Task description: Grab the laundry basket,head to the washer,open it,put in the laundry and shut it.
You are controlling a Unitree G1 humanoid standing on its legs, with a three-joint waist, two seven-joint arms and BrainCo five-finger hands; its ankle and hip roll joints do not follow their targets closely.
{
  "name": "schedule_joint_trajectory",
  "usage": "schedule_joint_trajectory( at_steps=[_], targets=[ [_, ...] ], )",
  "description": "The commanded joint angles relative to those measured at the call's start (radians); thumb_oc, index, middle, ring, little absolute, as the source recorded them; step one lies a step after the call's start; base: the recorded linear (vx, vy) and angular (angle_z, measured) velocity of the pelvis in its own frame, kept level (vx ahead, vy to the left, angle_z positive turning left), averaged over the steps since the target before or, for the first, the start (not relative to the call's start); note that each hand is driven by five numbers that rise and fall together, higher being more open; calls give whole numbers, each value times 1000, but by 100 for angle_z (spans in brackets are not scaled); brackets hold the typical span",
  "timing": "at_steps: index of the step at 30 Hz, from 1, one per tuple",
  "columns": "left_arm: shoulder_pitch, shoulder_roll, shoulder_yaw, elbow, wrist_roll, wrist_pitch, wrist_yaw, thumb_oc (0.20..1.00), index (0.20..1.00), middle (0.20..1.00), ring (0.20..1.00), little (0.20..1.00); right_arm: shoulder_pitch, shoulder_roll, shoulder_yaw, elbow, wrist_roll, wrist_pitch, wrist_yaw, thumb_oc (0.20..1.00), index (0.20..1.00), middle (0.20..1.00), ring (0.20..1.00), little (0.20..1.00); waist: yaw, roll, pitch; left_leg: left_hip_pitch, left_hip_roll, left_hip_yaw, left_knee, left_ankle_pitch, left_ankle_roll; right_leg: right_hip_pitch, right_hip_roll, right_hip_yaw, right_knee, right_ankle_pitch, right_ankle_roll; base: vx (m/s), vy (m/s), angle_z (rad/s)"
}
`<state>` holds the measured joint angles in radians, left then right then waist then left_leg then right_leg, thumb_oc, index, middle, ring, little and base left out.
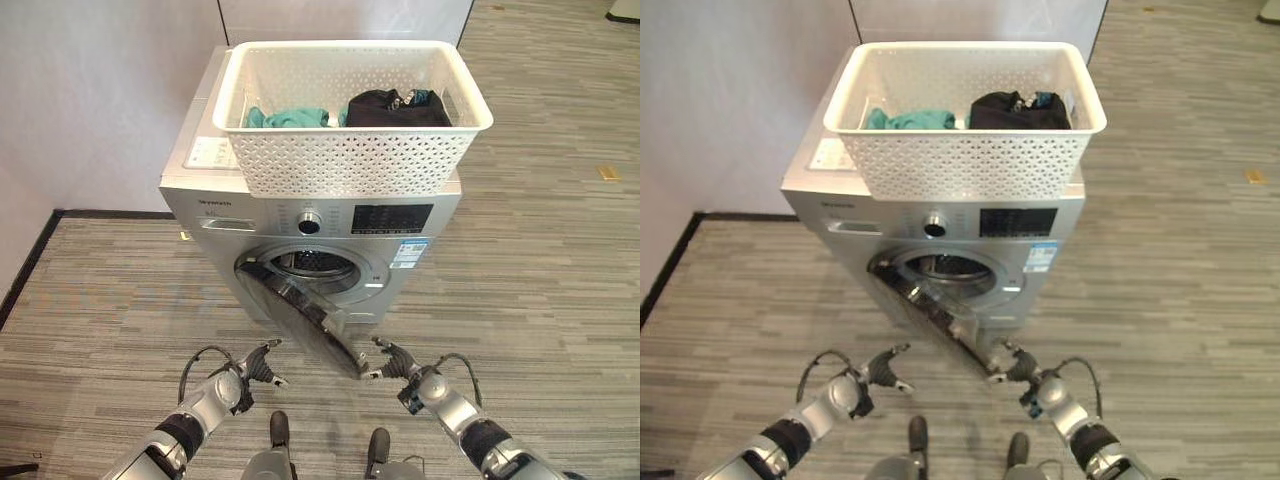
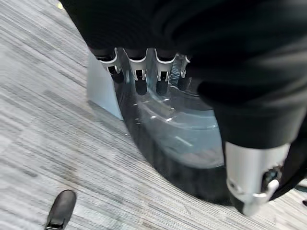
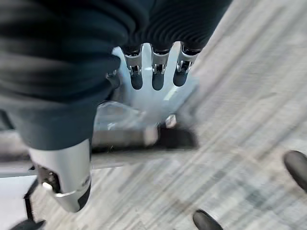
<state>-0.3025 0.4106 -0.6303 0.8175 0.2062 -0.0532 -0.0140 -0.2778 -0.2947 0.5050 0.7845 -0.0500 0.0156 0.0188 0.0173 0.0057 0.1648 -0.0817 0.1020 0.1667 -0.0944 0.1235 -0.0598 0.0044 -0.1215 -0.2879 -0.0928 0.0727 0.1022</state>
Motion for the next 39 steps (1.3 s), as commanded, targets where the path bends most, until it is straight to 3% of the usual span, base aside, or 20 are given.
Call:
schedule_joint_trajectory(
  at_steps=[1, 2, 3, 4, 5, 7, 8, 12, 14, 15, 17, 23, 28, 30, 31, 32, 37, 38, 39],
  targets=[
    [-73, 69, -13, -129, 37, -35, 1, 1000, 1000, 1000, 1000, 1000, -172, 52, 19, 184, 113, -35, -10, 1000, 1000, 1000, 1000, 1000, 87, 35, -8, 37, -11, -11, 7, -111, 18, 9, -41, 0, 6, -88, 41, 0, 0, 0],
    [-73, 72, -12, -131, 36, -33, -1, 1000, 1000, 1000, 1000, 1000, -175, 53, 19, 187, 114, -37, -10, 1000, 1000, 1000, 1000, 1000, 87, 33, -9, 33, -11, -11, 7, -108, 19, 5, -41, 1, 6, -85, 40, -81, 69, 8],
    [-36, 143, -3, -307, -25, -64, -20, 1000, 1000, 1000, 1000, 1000, -296, 61, 25, 297, 115, -55, -36, 1000, 1000, 1000, 1000, 1000, 151, 74, 14, 11, -21, -24, 7, -99, 21, -9, -54, -16, 6, -77, 44, -85, 46, 14],
    [-36, 146, -1, -311, -26, -62, -22, 1000, 1000, 1000, 1000, 1000, -299, 63, 26, 300, 115, -56, -36, 1000, 1000, 1000, 1000, 1000, 150, 73, 13, 7, -21, -23, 7, -96, 22, -13, -54, -16, 6, -75, 44, -120, 71, 3],
    [-19, 168, 10, -381, -67, -72, -38, 1000, 1000, 1000, 1000, 1000, -351, 45, 9, 343, 120, -60, -45, 1000, 1000, 1000, 1000, 1000, 175, 91, 21, -12, -27, -28, 9, -90, 22, -26, -63, -25, 6, -69, 47, -114, 64, 5],
    [23, 220, 35, -545, -188, -94, -67, 1000, 1000, 1000, 1000, 1000, -467, -54, -67, 458, 159, -56, -76, 1000, 1000, 1000, 1000, 1000, 254, 147, 35, -64, -48, -57, 19, -75, 19, -54, -92, -64, 6, -62, 53, -139, 94, 8],
    [22, 220, 35, -546, -188, -93, -68, 1000, 1000, 1000, 1000, 1000, -468, -54, -67, 459, 160, -56, -75, 1000, 1000, 1000, 1000, 1000, 254, 147, 34, -66, -48, -58, 19, -75, 19, -55, -92, -65, 6, -62, 53, -58, 54, 17],
    [123, 269, 76, -666, -297, -109, -133, 1000, 1000, 1000, 1000, 1000, -522, -233, -51, 452, 159, -72, 13, 1000, 1000, 1000, 1000, 1000, 337, 213, 39, -141, -95, -121, 47, -56, 18, -72, -135, -135, 6, -52, 56, -29, 50, 62],
    [123, 268, 77, -666, -297, -108, -133, 1000, 1000, 1000, 1000, 1000, -523, -234, -50, 453, 159, -72, 14, 1000, 1000, 1000, 1000, 1000, 335, 214, 38, -143, -95, -123, 49, -56, 18, -73, -135, -136, 6, -52, 57, -37, 49, 55],
    [160, 274, 84, -665, -311, -108, -147, 1000, 1000, 1000, 1000, 1000, -544, -286, -28, 455, 129, -76, 27, 1000, 1000, 1000, 1000, 1000, 351, 232, 47, -167, -106, -129, 52, -46, 16, -87, -148, -148, 6, -45, 59, 46, 47, 41],
    [217, 270, 81, -638, -342, -95, -176, 1000, 1000, 1000, 1000, 1000, -556, -327, 3, 464, 84, -77, 41, 1000, 1000, 1000, 1000, 1000, 359, 240, 43, -165, -113, -145, 45, -58, 7, -77, -152, -143, 6, -65, 64, 88, 43, 23],
    [288, 248, 104, -640, -408, -93, -178, 1000, 1000, 1000, 1000, 1000, -563, -330, -12, 456, 108, -86, 31, 1000, 1000, 1000, 1000, 1000, 372, 254, 52, -197, -124, -154, 53, -56, 16, -99, -158, -140, 6, -61, 65, -1, 37, 6],
    [275, 208, 131, -623, -398, -92, -138, 1000, 1000, 1000, 1000, 1000, -578, -286, -37, 454, 146, -90, -2, 1000, 1000, 1000, 1000, 1000, 379, 256, 71, -220, -127, -158, 48, -46, 17, -123, -158, -139, 6, -59, 62, -19, 9, -4],
    [262, 180, 147, -606, -376, -89, -116, 1000, 1000, 1000, 1000, 1000, -525, -181, -77, 421, 219, -99, -23, 1000, 1000, 1000, 1000, 1000, 371, 247, 72, -217, -124, -154, 48, -50, 18, -115, -152, -138, 6, -65, 57, 33, 0, 1],
    [264, 182, 147, -606, -375, -89, -116, 1000, 1000, 1000, 1000, 1000, -522, -179, -77, 418, 219, -98, -25, 1000, 1000, 1000, 1000, 1000, 370, 245, 71, -217, -125, -154, 48, -51, 18, -114, -152, -138, 6, -65, 57, 55, -1, -1],
    [271, 171, 171, -613, -365, -90, -101, 1000, 1000, 1000, 1000, 1000, -461, -87, -72, 386, 238, -104, -26, 1000, 1000, 1000, 1000, 1000, 365, 233, 66, -206, -120, -151, 49, -60, 19, -100, -146, -139, 7, -71, 53, 40, -2, -2],
    [300, 160, 226, -640, -328, -86, -64, 1000, 1000, 1000, 1000, 1000, -332, 44, -28, 339, 227, -99, -17, 1000, 1000, 1000, 1000, 1000, 350, 201, 52, -173, -108, -151, 58, -79, 21, -58, -138, -145, 10, -84, 46, 70, -25, -4],
    [320, 168, 290, -703, -261, -86, -20, 1000, 1000, 1000, 1000, 1000, -248, 123, 5, 321, 201, -94, -7, 1000, 1000, 1000, 1000, 1000, 346, 174, 41, -136, -100, -156, 65, -96, 22, -25, -134, -153, 35, -105, 42, 76, -31, -7],
    [322, 168, 291, -704, -261, -86, -20, 1000, 1000, 1000, 1000, 1000, -247, 123, 6, 321, 201, -94, -7, 1000, 1000, 1000, 1000, 1000, 345, 174, 41, -136, -100, -157, 65, -96, 22, -24, -134, -153, 35, -105, 42, 100, -54, -1]
  ],
)
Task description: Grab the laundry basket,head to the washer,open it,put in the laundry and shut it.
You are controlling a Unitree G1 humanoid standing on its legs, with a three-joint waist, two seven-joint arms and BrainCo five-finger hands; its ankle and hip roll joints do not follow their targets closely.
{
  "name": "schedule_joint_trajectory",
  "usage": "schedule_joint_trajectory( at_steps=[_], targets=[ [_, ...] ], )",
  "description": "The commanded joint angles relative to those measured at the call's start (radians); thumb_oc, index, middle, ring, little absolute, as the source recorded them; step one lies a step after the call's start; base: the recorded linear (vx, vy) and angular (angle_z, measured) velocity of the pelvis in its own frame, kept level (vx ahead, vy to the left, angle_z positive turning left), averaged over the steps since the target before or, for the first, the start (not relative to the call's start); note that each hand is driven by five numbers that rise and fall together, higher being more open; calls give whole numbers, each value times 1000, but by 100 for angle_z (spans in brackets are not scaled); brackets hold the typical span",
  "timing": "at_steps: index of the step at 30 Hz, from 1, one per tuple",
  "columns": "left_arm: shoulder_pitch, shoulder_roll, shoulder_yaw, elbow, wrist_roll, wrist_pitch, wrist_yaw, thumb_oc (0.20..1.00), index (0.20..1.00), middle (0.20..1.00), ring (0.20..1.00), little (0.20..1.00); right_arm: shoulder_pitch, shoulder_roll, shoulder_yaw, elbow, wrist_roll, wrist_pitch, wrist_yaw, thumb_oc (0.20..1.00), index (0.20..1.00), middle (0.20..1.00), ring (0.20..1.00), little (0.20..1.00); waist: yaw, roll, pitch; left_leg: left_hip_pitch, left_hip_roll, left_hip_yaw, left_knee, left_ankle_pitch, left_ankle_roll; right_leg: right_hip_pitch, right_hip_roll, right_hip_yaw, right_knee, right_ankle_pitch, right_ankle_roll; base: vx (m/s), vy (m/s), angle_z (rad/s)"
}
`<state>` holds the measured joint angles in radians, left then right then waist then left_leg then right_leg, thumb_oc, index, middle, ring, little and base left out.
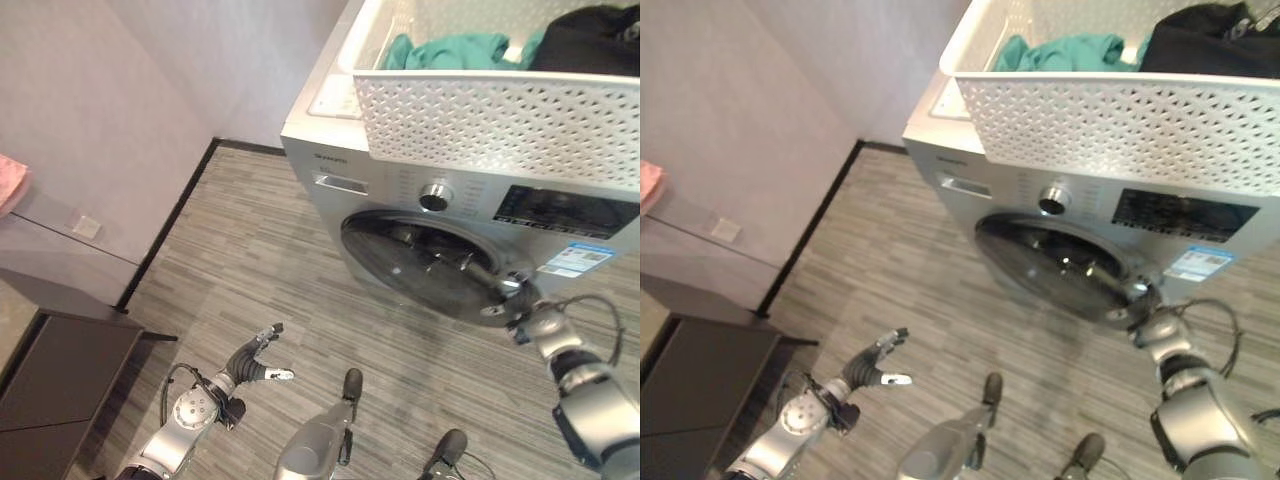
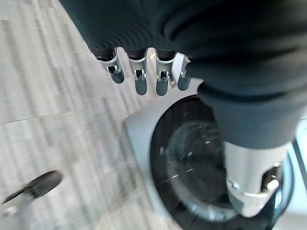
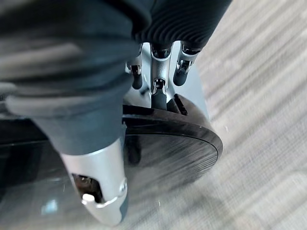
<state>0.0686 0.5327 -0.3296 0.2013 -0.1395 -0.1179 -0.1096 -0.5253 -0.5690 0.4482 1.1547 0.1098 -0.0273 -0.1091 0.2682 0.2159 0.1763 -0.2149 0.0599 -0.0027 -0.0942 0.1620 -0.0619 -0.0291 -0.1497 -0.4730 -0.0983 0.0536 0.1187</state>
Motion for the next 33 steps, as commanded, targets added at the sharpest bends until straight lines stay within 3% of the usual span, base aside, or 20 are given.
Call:
schedule_joint_trajectory(
  at_steps=[1, 7, 9, 10, 11, 12, 13, 17, 20, 24, 30, 33],
  targets=[
    [-44, 50, 13, -111, 108, -21, 92, 1000, 1000, 1000, 1000, 1000, 22, 419, 68, -47, 40, -46, 126, 1000, 1000, 1000, 1000, 1000, 95, -45, 27, 12, -56, 10, 65, -139, 24, 23, -104, 24, 48, -95, 23, 48, -34, 4],
    [2, 58, 108, -226, 155, -25, 128, 1000, 1000, 1000, 1000, 1000, 115, 485, 97, -37, 29, -35, 158, 1000, 1000, 1000, 1000, 1000, 98, -87, 3, 82, -42, 10, 55, -159, 25, 86, -95, -4, 66, -123, 22, 64, -40, 5],
    [17, 98, 170, -335, 264, -33, 149, 1000, 1000, 1000, 1000, 1000, 148, 496, 113, -33, 4, -31, 173, 1000, 1000, 1000, 1000, 1000, 105, -112, -20, 115, -33, 6, 53, -169, 21, 124, -82, -11, 59, -137, 20, 55, -43, 14],
    [18, 99, 171, -337, 263, -33, 148, 1000, 1000, 1000, 1000, 1000, 148, 496, 113, -33, 4, -31, 172, 1000, 1000, 1000, 1000, 1000, 104, -109, -15, 106, -34, 14, 57, -152, 27, 117, -84, -21, 61, -121, 16, 88, -52, 30],
    [21, 133, 238, -408, 360, -37, 189, 1000, 1000, 1000, 1000, 1000, 168, 490, 113, -39, -12, -32, 174, 1000, 1000, 1000, 1000, 1000, 112, -120, -27, 118, -33, 10, 52, -155, 24, 131, -79, -26, 56, -126, 16, 50, -38, 28],
    [26, 133, 242, -412, 360, -34, 188, 1000, 1000, 1000, 1000, 1000, 169, 491, 116, -39, -12, -32, 174, 1000, 1000, 1000, 1000, 1000, 110, -125, -32, 128, -32, 1, 46, -171, 18, 140, -76, -15, 53, -142, 20, 149, -105, 28],
    [25, 145, 323, -490, 378, -48, 200, 1000, 1000, 1000, 1000, 1000, 191, 470, 103, -43, -26, -34, 177, 1000, 1000, 1000, 1000, 1000, 112, -132, -43, 135, -30, -2, 38, -170, 14, 146, -71, -20, 46, -144, 20, 25, -41, 19],
    [14, 167, 395, -587, 374, -79, 205, 1000, 1000, 1000, 1000, 1000, 214, 454, 99, -35, -48, -37, 193, 1000, 1000, 1000, 1000, 1000, 105, -137, -54, 133, -29, 12, 32, -151, 16, 144, -70, -32, 36, -126, 18, -3, -14, 12],
    [-28, 176, 387, -632, 269, -104, 175, 1000, 1000, 1000, 1000, 1000, 233, 433, 93, -28, -71, -36, 201, 1000, 1000, 1000, 1000, 1000, 93, -139, -65, 139, -28, 13, 27, -152, 15, 148, -67, -31, 31, -126, 18, 38, -13, 4],
    [-89, 170, 274, -671, -93, -108, 37, 1000, 1000, 1000, 1000, 1000, 200, 409, 66, -24, -52, -34, 203, 1000, 1000, 1000, 1000, 1000, 75, -132, -76, 147, -28, 16, 24, -153, 16, 152, -64, -30, 26, -121, 18, 53, 21, -5],
    [-161, 123, 151, -659, -288, -79, -6, 1000, 1000, 1000, 1000, 1000, 102, 412, 36, -14, 7, -34, 169, 1000, 1000, 1000, 1000, 1000, 89, -128, -74, 138, -33, 4, 22, -148, 19, 155, -59, -39, 12, -115, 17, 18, 7, -3],
    [-164, 71, 65, -624, -458, -60, -42, 1000, 1000, 1000, 1000, 1000, 65, 409, 23, -44, 57, -34, 156, 1000, 1000, 1000, 1000, 1000, 85, -131, -68, 131, -37, 2, 24, -146, 20, 153, -59, -37, 11, -112, 17, 3, 10, 10]
  ],
)
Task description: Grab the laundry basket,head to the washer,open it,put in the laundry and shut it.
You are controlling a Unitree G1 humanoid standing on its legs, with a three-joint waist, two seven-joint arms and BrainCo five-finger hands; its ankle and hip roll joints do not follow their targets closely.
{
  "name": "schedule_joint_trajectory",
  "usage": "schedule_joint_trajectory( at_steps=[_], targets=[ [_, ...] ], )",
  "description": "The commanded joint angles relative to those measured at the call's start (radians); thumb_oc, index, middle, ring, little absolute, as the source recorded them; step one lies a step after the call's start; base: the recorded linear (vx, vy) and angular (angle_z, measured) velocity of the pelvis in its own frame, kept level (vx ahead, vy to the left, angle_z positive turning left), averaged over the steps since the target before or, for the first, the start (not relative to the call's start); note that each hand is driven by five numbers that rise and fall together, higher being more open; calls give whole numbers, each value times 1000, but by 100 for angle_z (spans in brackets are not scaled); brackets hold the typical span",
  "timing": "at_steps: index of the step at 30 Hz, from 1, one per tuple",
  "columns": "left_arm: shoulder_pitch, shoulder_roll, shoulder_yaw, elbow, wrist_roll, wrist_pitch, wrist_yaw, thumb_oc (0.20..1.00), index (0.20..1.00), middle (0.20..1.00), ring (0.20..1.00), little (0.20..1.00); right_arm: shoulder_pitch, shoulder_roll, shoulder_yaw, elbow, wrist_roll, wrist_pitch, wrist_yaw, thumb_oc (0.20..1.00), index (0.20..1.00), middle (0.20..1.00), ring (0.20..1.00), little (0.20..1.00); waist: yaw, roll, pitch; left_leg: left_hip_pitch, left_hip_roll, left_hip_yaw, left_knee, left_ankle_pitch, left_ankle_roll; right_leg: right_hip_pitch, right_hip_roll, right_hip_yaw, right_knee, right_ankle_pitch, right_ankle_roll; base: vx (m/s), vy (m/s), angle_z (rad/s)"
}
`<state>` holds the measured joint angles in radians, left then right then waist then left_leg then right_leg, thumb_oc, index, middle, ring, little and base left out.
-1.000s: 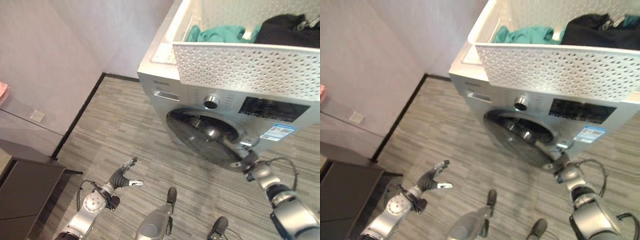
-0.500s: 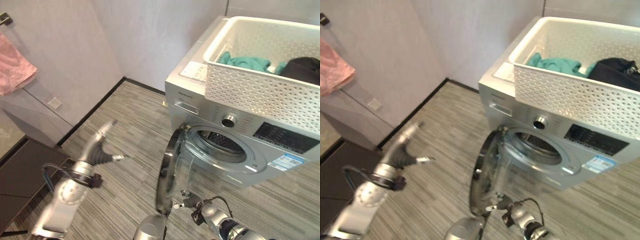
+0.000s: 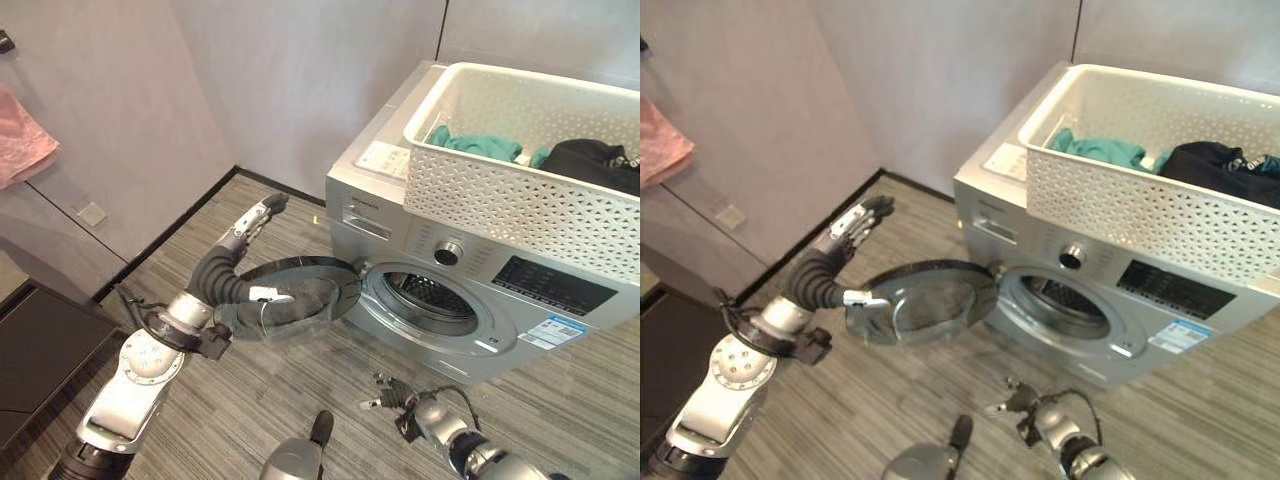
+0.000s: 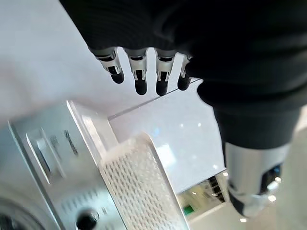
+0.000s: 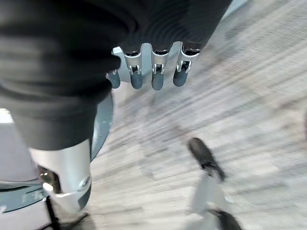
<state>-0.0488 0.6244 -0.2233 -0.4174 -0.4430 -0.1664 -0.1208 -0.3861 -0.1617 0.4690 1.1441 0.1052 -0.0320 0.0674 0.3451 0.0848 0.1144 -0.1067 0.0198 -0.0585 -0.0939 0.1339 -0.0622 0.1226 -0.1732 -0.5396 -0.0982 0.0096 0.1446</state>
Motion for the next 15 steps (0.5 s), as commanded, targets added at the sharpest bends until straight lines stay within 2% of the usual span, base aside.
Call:
schedule_joint_trajectory(
  at_steps=[1, 2, 3, 4, 5, 6, 7, 8, 9, 10, 11, 12, 13, 14, 15],
  targets=[
    [-10, -92, -102, 51, -364, 11, -82, 1000, 1000, 1000, 1000, 1000, -69, 7, 19, -68, 78, -34, -14, 1000, 1000, 1000, 1000, 1000, -17, -13, 4, 27, 5, 69, 21, -119, 22, 2, -35, 45, 11, -64, -10, 0, 12, 8],
    [-10, -93, -102, 52, -364, 11, -83, 1000, 1000, 1000, 1000, 1000, -68, 7, 20, -69, 78, -34, -15, 1000, 1000, 1000, 1000, 1000, -17, -12, 4, 27, 5, 70, 21, -120, 22, 2, -35, 45, 11, -64, -10, 7, -1, 6],
    [31, -154, -152, 155, -478, 40, -119, 1000, 1000, 1000, 1000, 1000, -43, -2, 31, -85, 60, -40, -8, 1000, 1000, 1000, 1000, 1000, -42, -28, 10, 32, 5, 79, 19, -121, 24, 2, -32, 59, 11, -63, -11, 0, 0, 0],
    [30, -155, -153, 156, -478, 39, -120, 1000, 1000, 1000, 1000, 1000, -43, -2, 31, -85, 60, -40, -8, 1000, 1000, 1000, 1000, 1000, -42, -27, 10, 32, 5, 79, 19, -121, 24, 2, -32, 59, 11, -63, -11, 27, -7, -14],
    [45, -164, -202, 252, -492, 70, -155, 1000, 1000, 1000, 1000, 1000, -10, -13, 26, -85, 35, -43, -5, 1000, 1000, 1000, 1000, 1000, -68, -36, 14, 37, 5, 88, 17, -122, 25, 2, -32, 70, 11, -61, -10, 17, 2, -18],
    [44, -165, -203, 253, -492, 69, -156, 1000, 1000, 1000, 1000, 1000, -10, -13, 26, -85, 35, -43, -5, 1000, 1000, 1000, 1000, 1000, -67, -36, 14, 37, 5, 89, 17, -123, 25, 2, -32, 70, 11, -61, -10, 21, 10, -15],
    [37, -153, -236, 296, -484, 93, -184, 1000, 1000, 1000, 1000, 1000, 7, -17, 21, -78, 21, -43, -2, 1000, 1000, 1000, 1000, 1000, -84, -36, 15, 40, 6, 93, 16, -123, 26, -1, -32, 75, 12, -60, -9, 18, 40, -7],
    [3, -102, -309, 355, -449, 130, -249, 1000, 1000, 1000, 1000, 1000, 38, -22, 26, -69, -7, -44, 13, 1000, 1000, 1000, 1000, 1000, -116, -33, 14, 43, 6, 105, 12, -126, 27, -7, -32, 87, 13, -59, -5, 19, 40, -5],
    [2, -102, -310, 356, -449, 129, -250, 1000, 1000, 1000, 1000, 1000, 38, -23, 26, -69, -7, -44, 13, 1000, 1000, 1000, 1000, 1000, -115, -33, 14, 44, 6, 105, 12, -126, 27, -8, -32, 88, 13, -59, -5, 37, 82, -10],
    [-75, -25, -417, 437, -333, 136, -311, 1000, 1000, 1000, 1000, 1000, 71, -45, 28, -57, -39, -45, 28, 1000, 1000, 1000, 1000, 1000, -150, -29, 11, 48, 8, 119, 8, -130, 27, -15, -33, 100, 13, -55, 0, 24, 50, -20],
    [-77, -26, -419, 440, -332, 134, -312, 1000, 1000, 1000, 1000, 1000, 71, -45, 26, -57, -39, -45, 28, 1000, 1000, 1000, 1000, 1000, -148, -29, 11, 48, 8, 120, 8, -130, 27, -15, -33, 101, 13, -55, 0, 34, 65, -30],
    [-129, 12, -481, 502, -227, 132, -334, 1000, 1000, 1000, 1000, 1000, 88, -60, 25, -48, -49, -42, 32, 1000, 1000, 1000, 1000, 1000, -167, -29, 10, 49, 10, 126, 7, -132, 26, -19, -32, 109, 13, -53, 2, 8, 37, -44],
    [-242, 37, -589, 645, -12, 110, -351, 1000, 1000, 1000, 1000, 1000, 109, -83, 22, -37, -57, -40, 36, 1000, 1000, 1000, 1000, 1000, -199, -30, 15, 43, 14, 134, 7, -132, 25, -35, -31, 118, 16, -50, 5, 8, 37, -32],
    [-245, 33, -593, 651, -10, 107, -351, 1000, 1000, 1000, 1000, 1000, 109, -84, 20, -37, -57, -40, 36, 1000, 1000, 1000, 1000, 1000, -197, -29, 15, 42, 14, 134, 7, -132, 25, -35, -31, 118, 16, -50, 5, -35, 16, -17],
    [-307, 14, -642, 743, 131, 80, -342, 1000, 1000, 1000, 1000, 1000, 116, -95, 20, -40, -56, -38, 35, 1000, 1000, 1000, 1000, 1000, -217, -35, 23, 35, 17, 138, 7, -130, 25, -50, -29, 125, 18, -49, 6, -60, -6, -5]
  ],
)
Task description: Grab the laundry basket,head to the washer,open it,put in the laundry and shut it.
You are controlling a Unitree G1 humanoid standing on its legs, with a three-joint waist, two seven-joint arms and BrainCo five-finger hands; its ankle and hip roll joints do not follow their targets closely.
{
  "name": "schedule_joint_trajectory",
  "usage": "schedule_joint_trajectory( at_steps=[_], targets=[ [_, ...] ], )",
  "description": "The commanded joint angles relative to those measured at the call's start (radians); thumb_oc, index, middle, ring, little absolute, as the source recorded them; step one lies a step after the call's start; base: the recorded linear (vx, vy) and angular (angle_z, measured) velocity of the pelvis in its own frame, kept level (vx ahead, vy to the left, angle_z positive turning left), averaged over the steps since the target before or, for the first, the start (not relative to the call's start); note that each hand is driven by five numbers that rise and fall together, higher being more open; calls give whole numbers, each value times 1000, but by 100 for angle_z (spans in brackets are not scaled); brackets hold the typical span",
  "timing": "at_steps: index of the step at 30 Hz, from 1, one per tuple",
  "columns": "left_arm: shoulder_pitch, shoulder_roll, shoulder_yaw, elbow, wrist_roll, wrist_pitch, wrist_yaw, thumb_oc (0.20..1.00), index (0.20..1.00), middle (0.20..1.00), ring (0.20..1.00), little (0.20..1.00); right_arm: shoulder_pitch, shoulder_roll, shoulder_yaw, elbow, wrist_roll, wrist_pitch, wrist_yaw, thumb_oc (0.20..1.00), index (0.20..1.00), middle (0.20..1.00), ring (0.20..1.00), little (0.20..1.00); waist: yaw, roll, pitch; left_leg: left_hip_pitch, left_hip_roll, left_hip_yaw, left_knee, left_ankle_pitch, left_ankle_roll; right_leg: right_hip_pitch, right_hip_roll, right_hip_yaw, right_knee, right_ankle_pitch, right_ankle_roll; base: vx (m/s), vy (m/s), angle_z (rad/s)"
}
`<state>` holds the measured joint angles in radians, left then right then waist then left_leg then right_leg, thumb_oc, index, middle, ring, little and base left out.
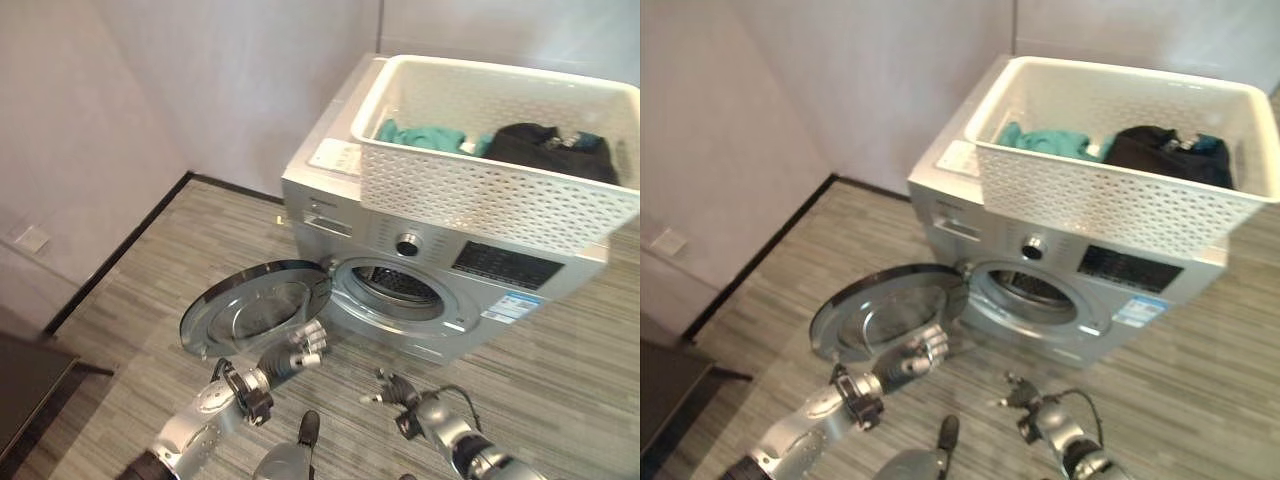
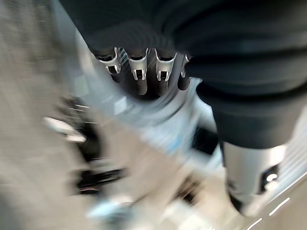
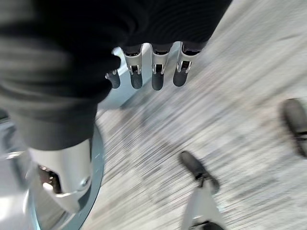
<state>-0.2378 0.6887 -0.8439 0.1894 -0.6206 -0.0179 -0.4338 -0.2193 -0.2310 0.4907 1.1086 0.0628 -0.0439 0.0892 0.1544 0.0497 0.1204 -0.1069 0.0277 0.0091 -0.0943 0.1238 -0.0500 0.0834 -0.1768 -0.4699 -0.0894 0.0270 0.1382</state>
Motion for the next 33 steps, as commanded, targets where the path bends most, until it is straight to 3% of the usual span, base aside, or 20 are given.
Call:
schedule_joint_trajectory(
  at_steps=[1, 3, 4, 5, 6, 7, 10, 13, 14, 16, 18, 24, 27, 29, 33],
  targets=[
    [-154, -85, -41, 239, 454, -81, 2, 1000, 1000, 1000, 1000, 1000, -52, -32, 2, -9, -12, -23, 11, 1000, 1000, 1000, 1000, 1000, -42, -7, 23, 27, 11, 74, 7, -119, 13, -26, -24, 65, 11, -65, 13, -93, -13, -23],
    [-224, -204, -74, 472, 730, -97, 104, 1000, 1000, 1000, 1000, 1000, -51, -45, 10, -32, -5, -21, -7, 1000, 1000, 1000, 1000, 1000, -69, -25, 39, 3, 19, 86, 7, -111, 13, -61, -21, 79, 16, -62, 9, -115, -26, -30],
    [-255, -285, -59, 622, 827, -91, 201, 1000, 1000, 1000, 1000, 1000, -50, -50, 10, -50, 9, -23, -20, 1000, 1000, 1000, 1000, 1000, -75, -31, 46, -11, 21, 89, 7, -105, 12, -81, -20, 85, 22, -60, 7, -87, -24, -17],
    [-255, -286, -59, 623, 828, -91, 201, 1000, 1000, 1000, 1000, 1000, -49, -51, 10, -50, 9, -23, -20, 1000, 1000, 1000, 1000, 1000, -75, -31, 46, -11, 21, 89, 7, -105, 12, -81, -20, 85, 22, -60, 7, -163, -41, -15],
    [-335, -412, 42, 897, 915, -53, 417, 1000, 1000, 1000, 1000, 1000, -49, -42, 20, -102, 57, -43, -63, 1000, 1000, 1000, 1000, 1000, -97, -54, 73, -42, 26, 91, 7, -85, 10, -120, -20, 93, 31, -54, -2, -185, -41, -9],
    [-371, -447, 82, 967, 927, -44, 464, 1000, 1000, 1000, 1000, 1000, -56, -42, 30, -127, 68, -52, -77, 1000, 1000, 1000, 1000, 1000, -108, -61, 87, -57, 28, 92, 7, -77, 8, -137, -19, 95, 37, -51, -5, -244, -51, -3],
    [-431, -459, 261, 1090, 853, -15, 616, 1000, 1000, 1000, 1000, 1000, -69, -49, 54, -208, 85, -75, -125, 1000, 1000, 1000, 1000, 1000, -130, -87, 124, -91, 41, 93, 7, -72, -10, -179, -15, 107, 50, -57, -7, -107, -52, -2],
    [-489, -384, 364, 1145, 790, -3, 693, 1000, 1000, 1000, 1000, 1000, -57, -76, 64, -297, 97, -92, -141, 1000, 1000, 1000, 1000, 1000, -152, -114, 138, -122, 58, 105, 7, -62, -18, -217, -8, 120, 54, -42, -8, -91, -20, -2],
    [-489, -383, 364, 1145, 790, -3, 693, 1000, 1000, 1000, 1000, 1000, -57, -76, 65, -298, 97, -91, -141, 1000, 1000, 1000, 1000, 1000, -153, -114, 138, -122, 57, 105, 7, -62, -18, -218, -8, 120, 54, -42, -8, -38, -30, -5],
    [-468, -302, 464, 1125, 698, -23, 731, 1000, 1000, 1000, 1000, 1000, 10, -101, 28, -339, 112, -98, -139, 1000, 1000, 1000, 1000, 1000, -159, -131, 140, -118, 64, 112, 7, -65, -21, -217, -12, 116, 54, -37, -5, -24, -32, -10],
    [-441, -290, 492, 1112, 664, -33, 729, 1000, 1000, 1000, 1000, 1000, 46, -107, 3, -343, 115, -94, -134, 1000, 1000, 1000, 1000, 1000, -159, -134, 134, -109, 63, 118, 7, -71, -20, -212, -14, 115, 56, -39, -3, 6, -3, -6],
    [-330, -285, 547, 1072, 624, -55, 726, 1000, 1000, 1000, 1000, 1000, 119, -115, -97, -354, 154, -93, -133, 1000, 1000, 1000, 1000, 1000, -163, -130, 109, -76, 49, 142, 7, -97, -10, -200, -27, 129, 57, -33, 9, 26, 53, -11],
    [-236, -312, 613, 1033, 545, -73, 720, 1000, 1000, 1000, 1000, 1000, 146, -125, -185, -364, 168, -90, -147, 1000, 1000, 1000, 1000, 1000, -168, -122, 76, -45, 31, 170, 7, -107, 11, -193, -41, 149, 60, -17, 13, 47, 127, -25],
    [-179, -331, 657, 960, 464, -91, 704, 1000, 1000, 1000, 1000, 1000, 180, -159, -271, -403, 180, -87, -159, 1000, 1000, 1000, 1000, 1000, -174, -114, 54, -11, 22, 185, 7, -125, 21, -178, -50, 160, 68, -20, 20, 82, 123, -45],
    [12, -342, 678, 632, 393, -125, 658, 1000, 1000, 1000, 1000, 1000, 221, -218, -517, -476, 247, -89, -205, 1000, 1000, 1000, 1000, 1000, -180, -78, 10, 73, -10, 190, 7, -160, 53, -140, -73, 193, 111, -34, 34, 145, 168, -20]
  ],
)
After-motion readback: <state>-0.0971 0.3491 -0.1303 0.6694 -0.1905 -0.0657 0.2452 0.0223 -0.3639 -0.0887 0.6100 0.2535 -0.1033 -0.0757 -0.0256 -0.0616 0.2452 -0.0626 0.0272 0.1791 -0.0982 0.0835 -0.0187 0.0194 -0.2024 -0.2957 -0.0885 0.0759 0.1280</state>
